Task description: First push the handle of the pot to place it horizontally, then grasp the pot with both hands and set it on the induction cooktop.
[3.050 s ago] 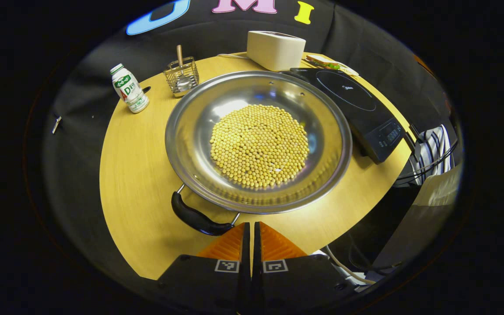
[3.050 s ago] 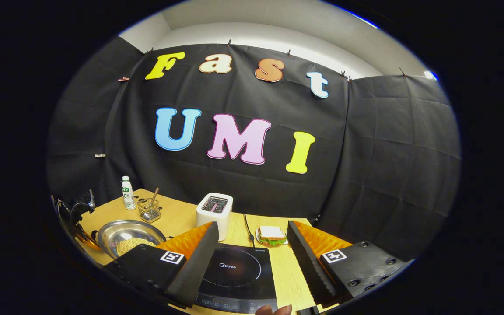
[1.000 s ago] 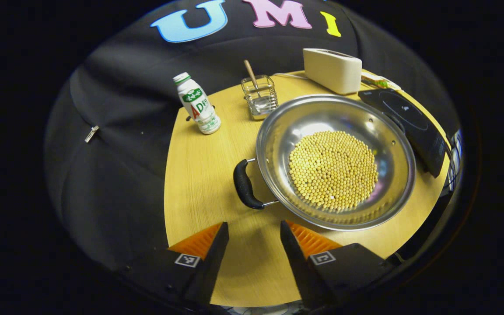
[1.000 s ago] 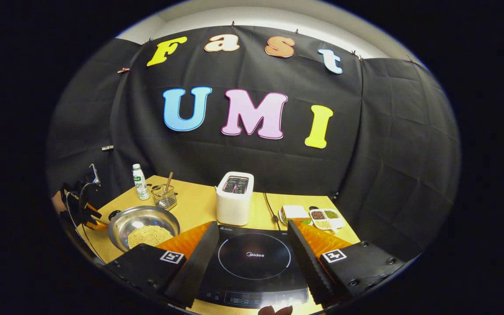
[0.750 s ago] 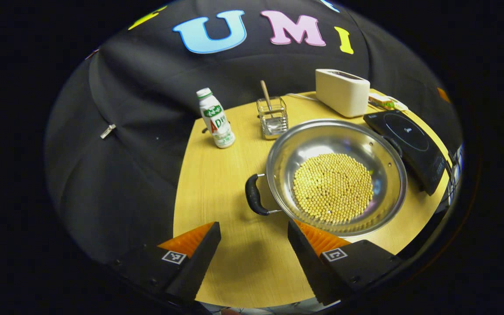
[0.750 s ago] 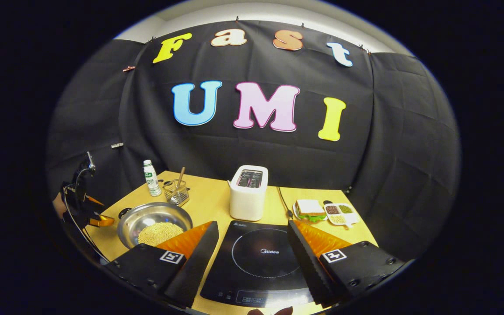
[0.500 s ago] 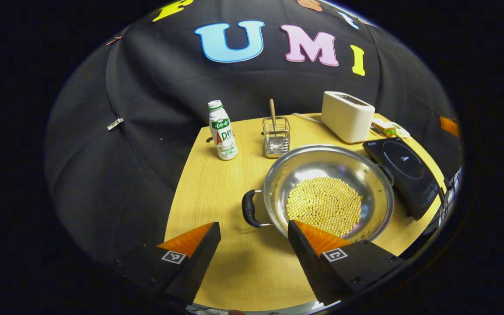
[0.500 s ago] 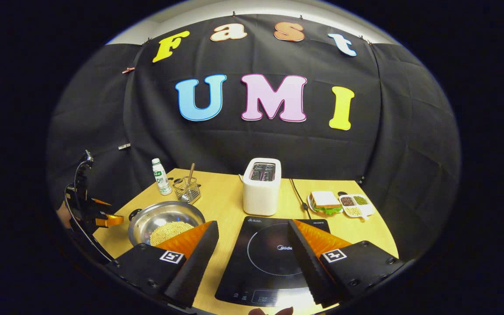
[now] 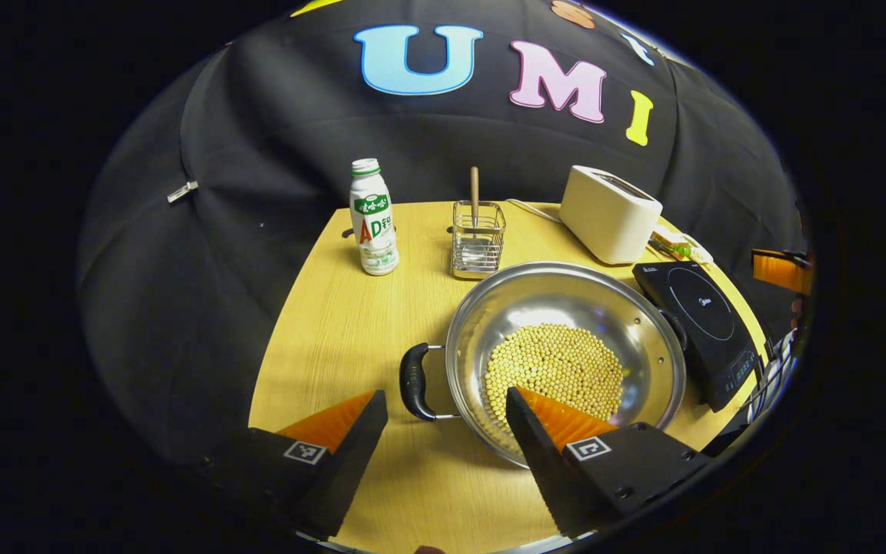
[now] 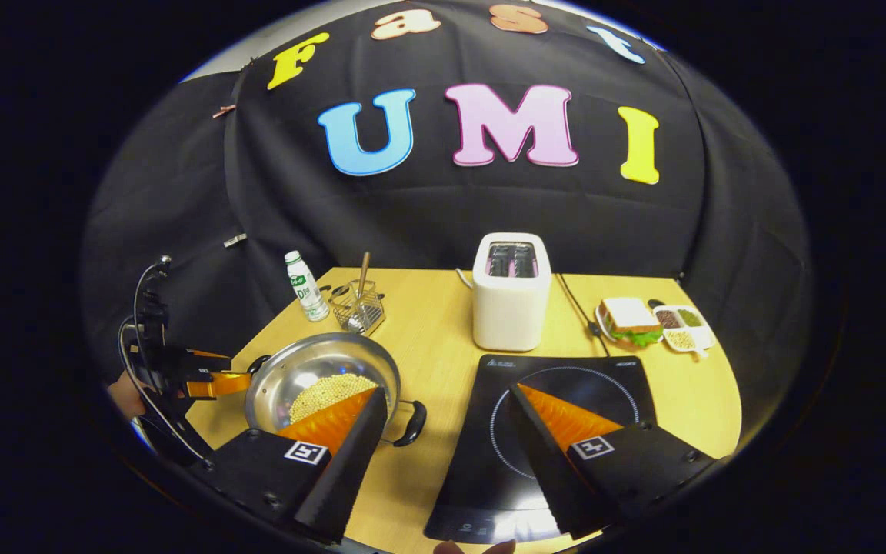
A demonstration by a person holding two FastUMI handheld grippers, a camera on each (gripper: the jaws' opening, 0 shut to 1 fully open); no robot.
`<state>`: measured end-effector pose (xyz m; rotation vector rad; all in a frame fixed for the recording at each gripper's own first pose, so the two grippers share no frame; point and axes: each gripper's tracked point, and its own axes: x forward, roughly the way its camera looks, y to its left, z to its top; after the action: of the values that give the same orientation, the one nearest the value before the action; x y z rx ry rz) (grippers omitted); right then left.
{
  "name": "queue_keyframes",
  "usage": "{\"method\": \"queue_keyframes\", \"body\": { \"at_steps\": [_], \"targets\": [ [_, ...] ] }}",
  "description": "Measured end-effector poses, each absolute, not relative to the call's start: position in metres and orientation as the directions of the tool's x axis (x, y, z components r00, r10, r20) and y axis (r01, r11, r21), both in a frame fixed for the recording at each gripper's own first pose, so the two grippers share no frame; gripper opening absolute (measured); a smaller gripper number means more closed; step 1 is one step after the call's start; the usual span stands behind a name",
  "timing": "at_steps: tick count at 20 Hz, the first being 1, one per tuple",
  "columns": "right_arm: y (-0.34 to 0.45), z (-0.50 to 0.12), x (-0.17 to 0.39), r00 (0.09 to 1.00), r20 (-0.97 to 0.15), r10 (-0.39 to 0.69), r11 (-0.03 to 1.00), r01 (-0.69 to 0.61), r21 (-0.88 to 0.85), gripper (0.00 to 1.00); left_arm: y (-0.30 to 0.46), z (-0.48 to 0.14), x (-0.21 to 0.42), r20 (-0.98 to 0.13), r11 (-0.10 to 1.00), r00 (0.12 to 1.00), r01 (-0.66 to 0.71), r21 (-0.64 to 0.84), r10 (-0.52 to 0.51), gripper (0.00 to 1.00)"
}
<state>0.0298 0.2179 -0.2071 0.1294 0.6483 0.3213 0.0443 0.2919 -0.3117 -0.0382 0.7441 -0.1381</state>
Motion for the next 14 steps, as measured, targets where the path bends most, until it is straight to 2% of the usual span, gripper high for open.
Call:
{"method": "queue_keyframes", "body": {
  "at_steps": [8,14],
  "targets": [
    [0.269,-0.297,0.039,0.579,-0.741,0.340,0.940,-0.176,0.294,0.99,0.293,-0.347,0.071,-0.726,0.988,0.671,0.100,-0.113,-0.151,0.95],
    [0.290,-0.348,0.039,0.478,-0.817,0.323,0.944,-0.105,0.312,0.99,0.292,-0.365,0.084,-0.748,0.987,0.643,0.111,-0.120,-0.164,0.95]
  ]
}}
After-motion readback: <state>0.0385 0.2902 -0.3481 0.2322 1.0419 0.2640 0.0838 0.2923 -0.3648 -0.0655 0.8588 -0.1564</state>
